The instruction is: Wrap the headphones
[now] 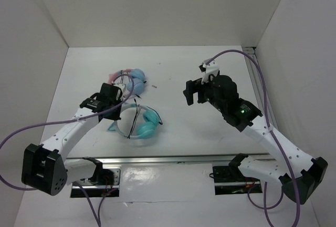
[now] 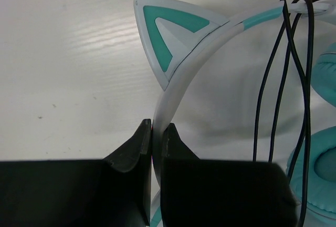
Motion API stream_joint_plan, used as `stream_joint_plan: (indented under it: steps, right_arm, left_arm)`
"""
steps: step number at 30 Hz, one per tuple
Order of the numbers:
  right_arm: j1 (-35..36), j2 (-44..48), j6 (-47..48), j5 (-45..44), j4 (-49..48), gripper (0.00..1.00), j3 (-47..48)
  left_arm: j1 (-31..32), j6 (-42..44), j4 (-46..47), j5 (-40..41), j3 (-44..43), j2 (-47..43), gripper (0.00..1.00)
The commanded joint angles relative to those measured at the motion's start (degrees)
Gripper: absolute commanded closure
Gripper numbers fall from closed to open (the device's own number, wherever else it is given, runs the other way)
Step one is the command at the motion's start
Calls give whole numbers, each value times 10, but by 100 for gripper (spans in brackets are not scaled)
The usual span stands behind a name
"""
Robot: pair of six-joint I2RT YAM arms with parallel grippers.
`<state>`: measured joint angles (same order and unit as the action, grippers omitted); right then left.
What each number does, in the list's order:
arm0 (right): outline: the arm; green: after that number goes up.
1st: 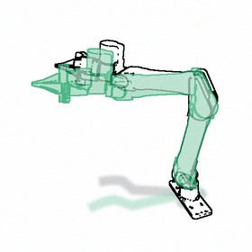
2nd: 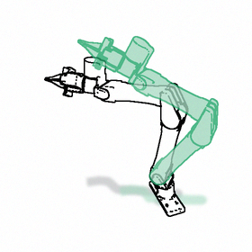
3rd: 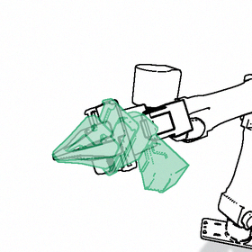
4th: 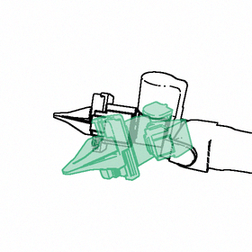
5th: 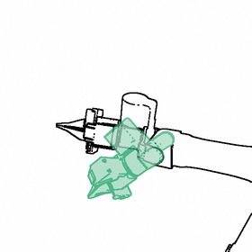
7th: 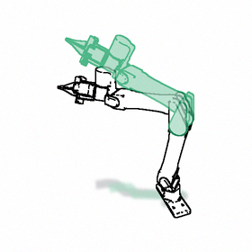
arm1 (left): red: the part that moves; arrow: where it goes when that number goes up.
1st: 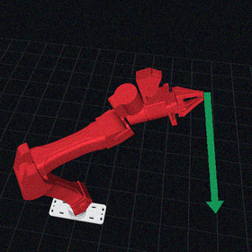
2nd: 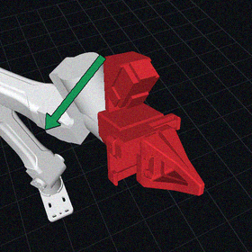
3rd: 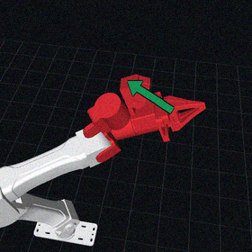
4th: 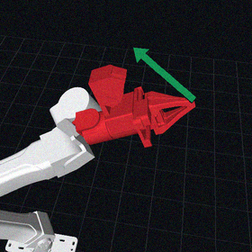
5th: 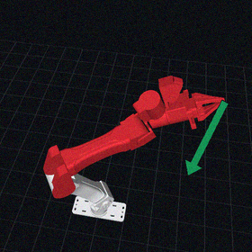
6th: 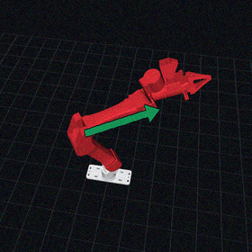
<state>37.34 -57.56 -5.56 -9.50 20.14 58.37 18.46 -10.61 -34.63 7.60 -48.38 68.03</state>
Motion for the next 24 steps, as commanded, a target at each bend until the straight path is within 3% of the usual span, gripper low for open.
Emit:
stream_joint_plan:
  steps: [1, 8, 13, 16, 24]
  right_arm:
    - [-3, 16, -4, 36, -4, 1, 11]
    - [13, 33, -4, 83, -30, 0, -12]
    - [13, 21, 1, 104, -35, 0, -6]
    - [19, 21, 1, 109, -35, 0, -6]
    - [24, 40, 1, 120, -35, 0, -12]
  left_arm:
    - [-47, 19, 66, -6, -14, 3, 100]
    - [-98, 109, 146, -43, 38, -11, 100]
    - [-105, 157, 141, -127, 33, 60, 100]
    - [-128, 168, 133, -129, 22, 75, 100]
    - [-140, 138, 140, -15, 34, 86, 99]
